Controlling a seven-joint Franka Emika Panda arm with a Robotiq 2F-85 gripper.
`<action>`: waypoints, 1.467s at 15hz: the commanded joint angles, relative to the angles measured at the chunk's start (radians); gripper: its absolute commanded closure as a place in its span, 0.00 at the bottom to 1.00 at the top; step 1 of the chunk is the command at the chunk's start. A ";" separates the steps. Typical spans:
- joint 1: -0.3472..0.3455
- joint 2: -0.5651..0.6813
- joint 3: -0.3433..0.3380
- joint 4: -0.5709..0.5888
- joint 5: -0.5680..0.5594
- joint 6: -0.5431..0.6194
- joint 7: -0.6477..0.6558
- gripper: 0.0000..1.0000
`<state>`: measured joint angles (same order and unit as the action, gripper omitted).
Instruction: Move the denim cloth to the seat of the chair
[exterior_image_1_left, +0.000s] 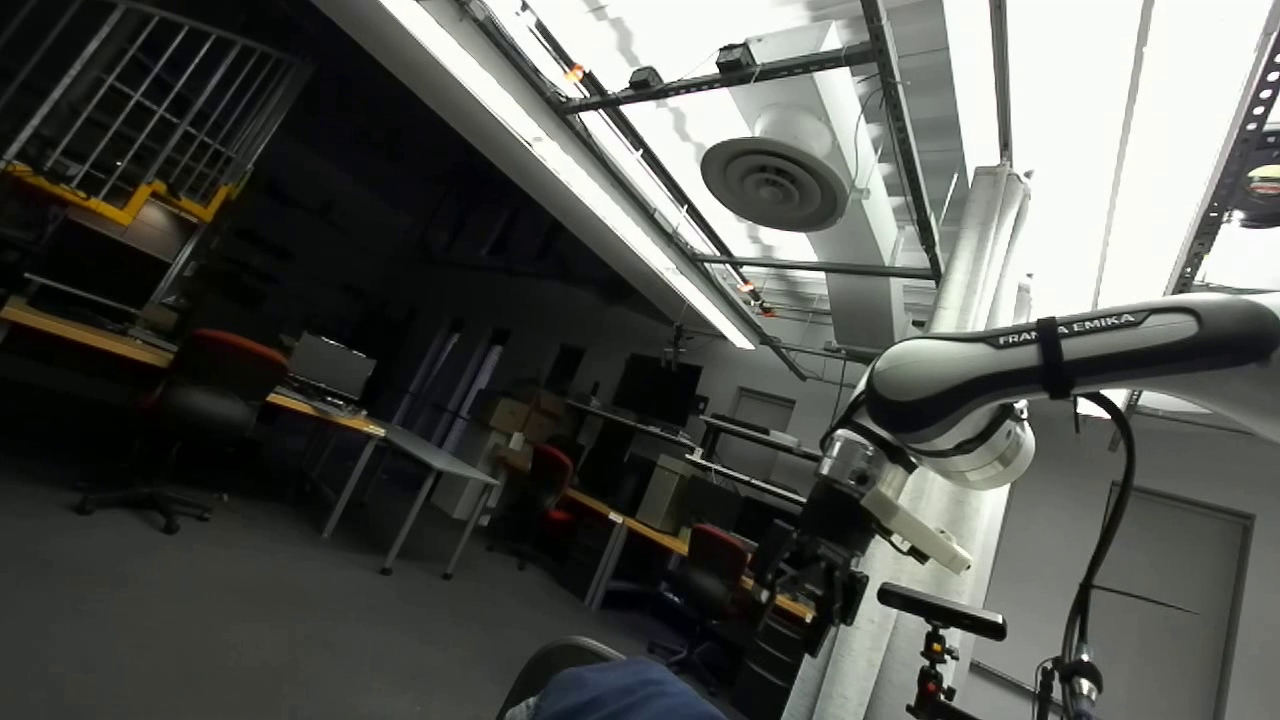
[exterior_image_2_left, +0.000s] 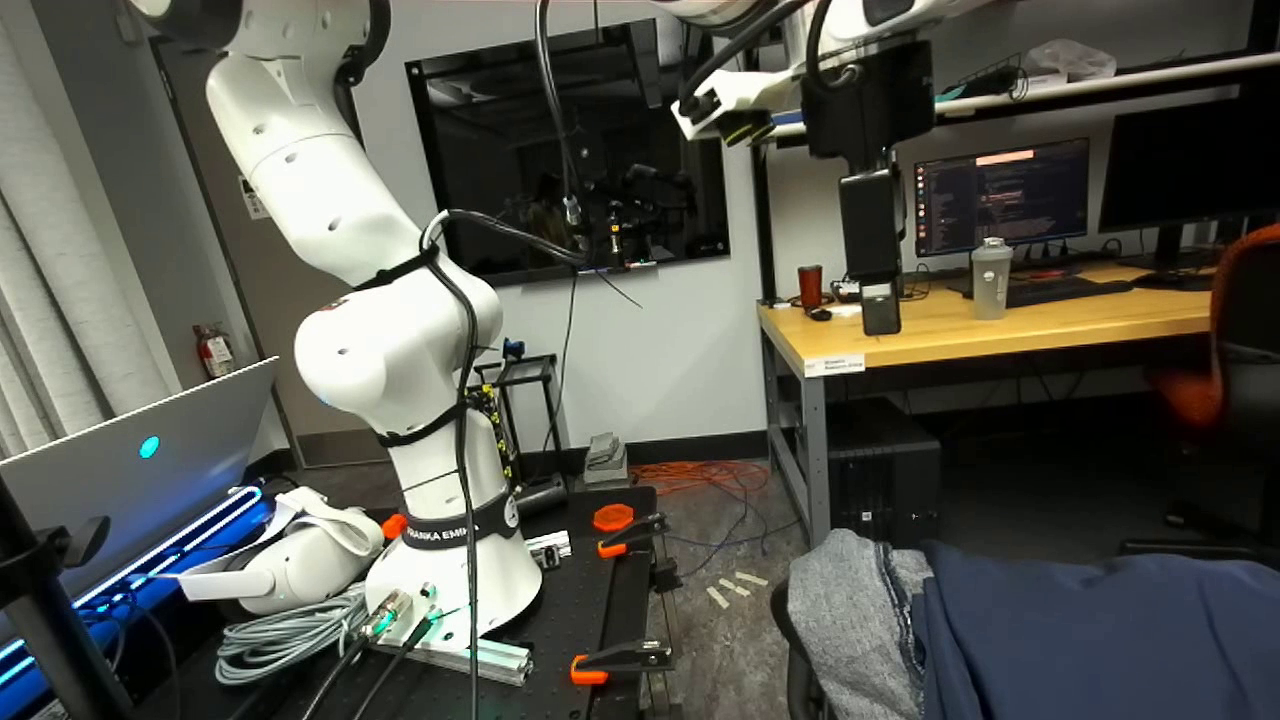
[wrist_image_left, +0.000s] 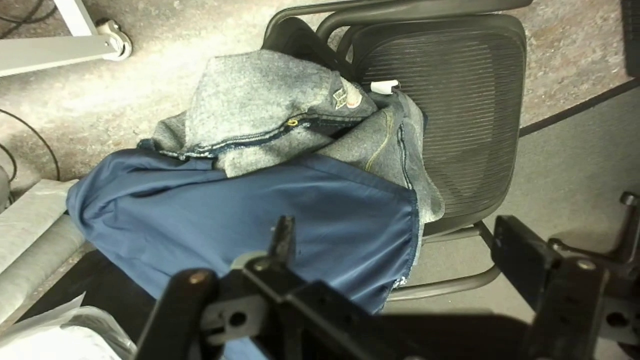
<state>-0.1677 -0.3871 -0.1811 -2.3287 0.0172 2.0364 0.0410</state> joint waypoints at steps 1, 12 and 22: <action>-0.005 0.018 0.008 0.004 0.018 -0.003 0.027 0.00; -0.068 0.240 -0.037 0.038 0.116 0.127 0.324 0.00; -0.155 0.315 -0.121 0.100 0.115 0.159 0.411 0.00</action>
<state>-0.2960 -0.1189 -0.2806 -2.2649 0.1064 2.1691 0.4285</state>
